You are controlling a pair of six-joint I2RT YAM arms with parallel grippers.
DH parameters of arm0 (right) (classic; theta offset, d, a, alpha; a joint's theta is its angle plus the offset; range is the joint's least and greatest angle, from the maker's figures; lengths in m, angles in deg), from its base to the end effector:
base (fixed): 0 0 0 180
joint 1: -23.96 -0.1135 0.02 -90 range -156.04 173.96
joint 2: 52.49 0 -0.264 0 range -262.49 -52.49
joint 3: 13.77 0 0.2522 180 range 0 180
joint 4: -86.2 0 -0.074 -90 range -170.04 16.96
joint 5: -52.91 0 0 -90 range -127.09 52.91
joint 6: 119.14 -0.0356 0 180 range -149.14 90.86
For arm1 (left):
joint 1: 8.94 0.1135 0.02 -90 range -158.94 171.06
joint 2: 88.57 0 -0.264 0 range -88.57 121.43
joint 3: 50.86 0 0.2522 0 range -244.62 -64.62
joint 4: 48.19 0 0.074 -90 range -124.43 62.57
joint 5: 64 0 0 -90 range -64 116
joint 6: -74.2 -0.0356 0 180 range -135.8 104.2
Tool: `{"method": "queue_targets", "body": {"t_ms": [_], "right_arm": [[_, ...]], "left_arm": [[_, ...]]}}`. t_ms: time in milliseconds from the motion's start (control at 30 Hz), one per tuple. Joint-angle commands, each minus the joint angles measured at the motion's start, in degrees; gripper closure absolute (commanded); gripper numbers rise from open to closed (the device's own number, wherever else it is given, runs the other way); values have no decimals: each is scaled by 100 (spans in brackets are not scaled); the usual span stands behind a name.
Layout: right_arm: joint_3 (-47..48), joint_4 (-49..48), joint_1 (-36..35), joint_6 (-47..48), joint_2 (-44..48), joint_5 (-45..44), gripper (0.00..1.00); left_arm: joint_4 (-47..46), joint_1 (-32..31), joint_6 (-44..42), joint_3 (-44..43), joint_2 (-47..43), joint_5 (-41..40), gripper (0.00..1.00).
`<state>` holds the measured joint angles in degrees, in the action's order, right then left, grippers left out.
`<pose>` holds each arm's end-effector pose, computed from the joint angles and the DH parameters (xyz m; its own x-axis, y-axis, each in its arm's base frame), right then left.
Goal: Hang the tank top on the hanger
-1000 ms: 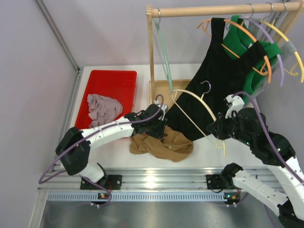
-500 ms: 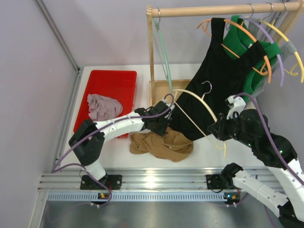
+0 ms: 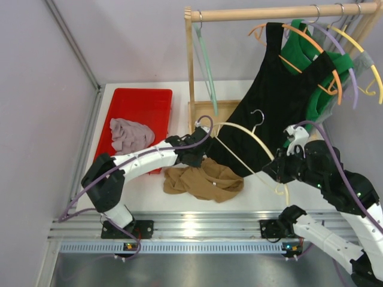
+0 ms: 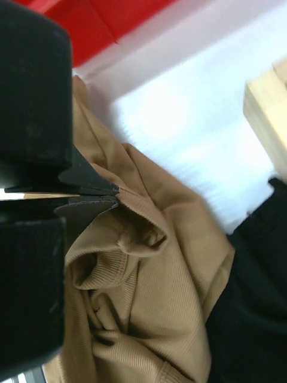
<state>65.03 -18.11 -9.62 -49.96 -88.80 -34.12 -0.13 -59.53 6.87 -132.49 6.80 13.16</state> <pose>0.0697 0.0485 0.3802 -0.6356 0.0041 -0.7720 -0.3879 0.8629 0.3239 0.2226 -0.2585 0.2206 -0.7809 0.3585 -0.5115 0.4179 0.9085 -0.0014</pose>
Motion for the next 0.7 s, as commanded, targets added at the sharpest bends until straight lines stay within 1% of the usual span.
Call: {"method": "queue_targets", "body": {"t_ms": [0, 100, 167, 333, 667], "right_arm": [[536, 240, 54, -1, 151, 414, 100], [686, 503, 62, -19, 204, 730, 100], [669, 583, 54, -54, 265, 890, 100], [405, 566, 54, -177, 379, 1487, 100], [-17, 715, 62, -221, 520, 1637, 100]], "left_arm": [[164, 40, 597, 90, -660, -605, 100], [261, 49, 983, 160, -923, -781, 100], [200, 49, 1063, 257, -1134, -764, 100], [208, 49, 1177, 284, -1328, -737, 100], [305, 49, 1204, 442, -1645, -729, 100]]}}
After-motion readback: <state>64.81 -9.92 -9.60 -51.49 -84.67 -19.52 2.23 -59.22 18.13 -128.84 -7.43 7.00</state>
